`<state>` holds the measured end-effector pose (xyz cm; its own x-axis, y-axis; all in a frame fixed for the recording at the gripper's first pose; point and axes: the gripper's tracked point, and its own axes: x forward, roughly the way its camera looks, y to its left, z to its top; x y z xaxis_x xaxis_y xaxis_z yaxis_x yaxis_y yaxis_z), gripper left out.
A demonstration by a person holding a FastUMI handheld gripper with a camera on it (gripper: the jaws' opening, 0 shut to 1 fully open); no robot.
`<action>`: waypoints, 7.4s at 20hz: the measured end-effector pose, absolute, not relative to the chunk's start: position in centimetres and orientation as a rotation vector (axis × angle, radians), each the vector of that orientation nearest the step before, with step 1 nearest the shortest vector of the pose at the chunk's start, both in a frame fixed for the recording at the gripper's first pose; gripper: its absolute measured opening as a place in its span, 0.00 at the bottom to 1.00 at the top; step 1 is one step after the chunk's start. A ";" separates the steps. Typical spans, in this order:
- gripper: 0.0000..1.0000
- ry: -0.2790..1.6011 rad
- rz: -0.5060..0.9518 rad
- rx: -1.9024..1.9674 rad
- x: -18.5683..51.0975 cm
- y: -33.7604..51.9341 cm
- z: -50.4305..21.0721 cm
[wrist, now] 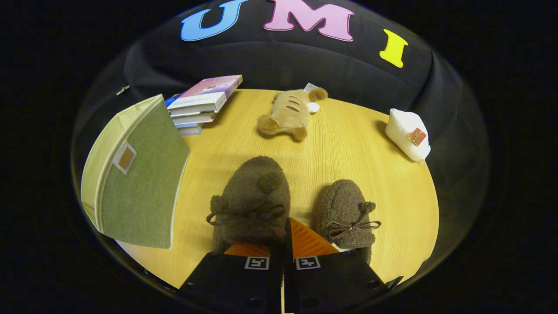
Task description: Open the storage box then place both shoes into the box .Put the left shoe in first, then the right shoe, with the right side of both shoes facing outward in a uniform manner.
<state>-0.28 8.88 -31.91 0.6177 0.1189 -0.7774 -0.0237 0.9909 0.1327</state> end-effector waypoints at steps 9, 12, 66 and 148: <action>0.08 0.822 0.187 0.149 2.1 13.2 -19.0; 0.07 0.801 0.235 0.181 3.4 16.4 -15.4; 0.91 0.701 0.486 0.082 2.9 28.3 -14.7; 0.08 1.140 0.244 -0.079 4.5 33.3 -26.7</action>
